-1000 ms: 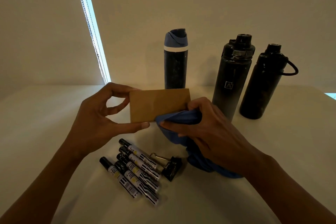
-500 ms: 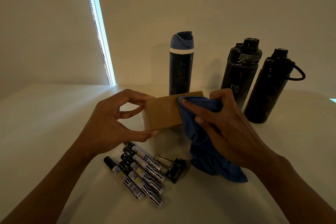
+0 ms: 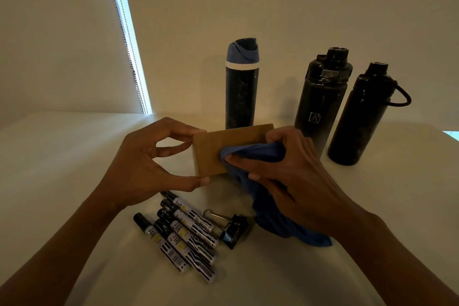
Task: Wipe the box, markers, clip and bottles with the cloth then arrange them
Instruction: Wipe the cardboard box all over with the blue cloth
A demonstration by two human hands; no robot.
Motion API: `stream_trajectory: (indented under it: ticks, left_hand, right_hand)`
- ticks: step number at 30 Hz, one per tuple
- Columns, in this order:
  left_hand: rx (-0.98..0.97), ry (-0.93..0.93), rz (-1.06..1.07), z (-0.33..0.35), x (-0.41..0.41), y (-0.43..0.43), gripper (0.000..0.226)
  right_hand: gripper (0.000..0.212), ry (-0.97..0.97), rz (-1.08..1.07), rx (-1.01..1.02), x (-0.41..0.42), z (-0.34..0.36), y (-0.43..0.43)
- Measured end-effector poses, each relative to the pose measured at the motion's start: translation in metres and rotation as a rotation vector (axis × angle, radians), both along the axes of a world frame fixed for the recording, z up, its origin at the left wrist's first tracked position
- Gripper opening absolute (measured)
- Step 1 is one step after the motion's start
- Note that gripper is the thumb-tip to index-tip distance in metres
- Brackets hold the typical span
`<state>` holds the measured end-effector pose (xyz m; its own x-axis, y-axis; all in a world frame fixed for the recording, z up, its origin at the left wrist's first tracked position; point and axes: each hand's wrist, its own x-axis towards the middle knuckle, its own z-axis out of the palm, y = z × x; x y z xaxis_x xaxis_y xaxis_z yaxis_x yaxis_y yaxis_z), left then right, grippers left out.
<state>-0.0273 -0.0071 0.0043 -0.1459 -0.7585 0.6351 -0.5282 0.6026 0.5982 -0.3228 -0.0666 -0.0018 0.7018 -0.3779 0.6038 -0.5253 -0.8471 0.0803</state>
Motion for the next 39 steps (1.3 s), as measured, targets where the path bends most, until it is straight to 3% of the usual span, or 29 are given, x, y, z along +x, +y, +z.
stream_trajectory:
  ticks: [6,13,18,21,23,27,30,32,35,39]
  left_hand:
    - [0.018,-0.003,-0.007,0.001,0.003,-0.001,0.073]
    - [0.027,0.018,-0.006,0.001,0.002,0.001,0.072]
    - [0.017,0.025,0.008,0.0,0.002,0.001,0.073]
    - [0.017,0.026,0.001,-0.001,0.001,0.002,0.073]
    - [0.019,0.035,0.001,-0.001,0.002,0.001,0.073]
    - [0.028,0.04,0.014,-0.002,0.002,0.001,0.074]
    - [0.024,0.029,0.031,-0.002,0.003,0.0,0.073]
    - [0.023,0.026,0.05,-0.002,0.003,0.0,0.072]
    - [0.027,0.042,0.047,-0.001,0.003,0.002,0.07]
    - [0.013,0.039,0.041,0.001,0.003,0.002,0.069]
  right_hand:
    - [0.047,0.041,0.011,0.043,-0.013,0.001,-0.004]
    - [0.045,-0.061,-0.187,0.079,-0.013,0.007,-0.009]
    - [0.026,-0.113,-0.137,0.097,0.012,0.021,0.008]
    - [0.031,-0.137,0.015,0.041,0.029,0.013,0.006]
    - [0.042,-0.048,0.076,-0.063,0.029,0.004,0.004]
    - [0.033,0.029,0.001,0.108,0.009,0.012,0.016]
    - [0.044,0.135,-0.009,0.062,0.002,0.009,0.013]
    - [0.048,0.088,-0.015,-0.005,-0.005,0.007,0.01]
    - [0.038,-0.067,-0.099,0.069,-0.011,0.012,0.004]
    - [0.041,-0.037,-0.145,0.036,0.0,0.016,0.001]
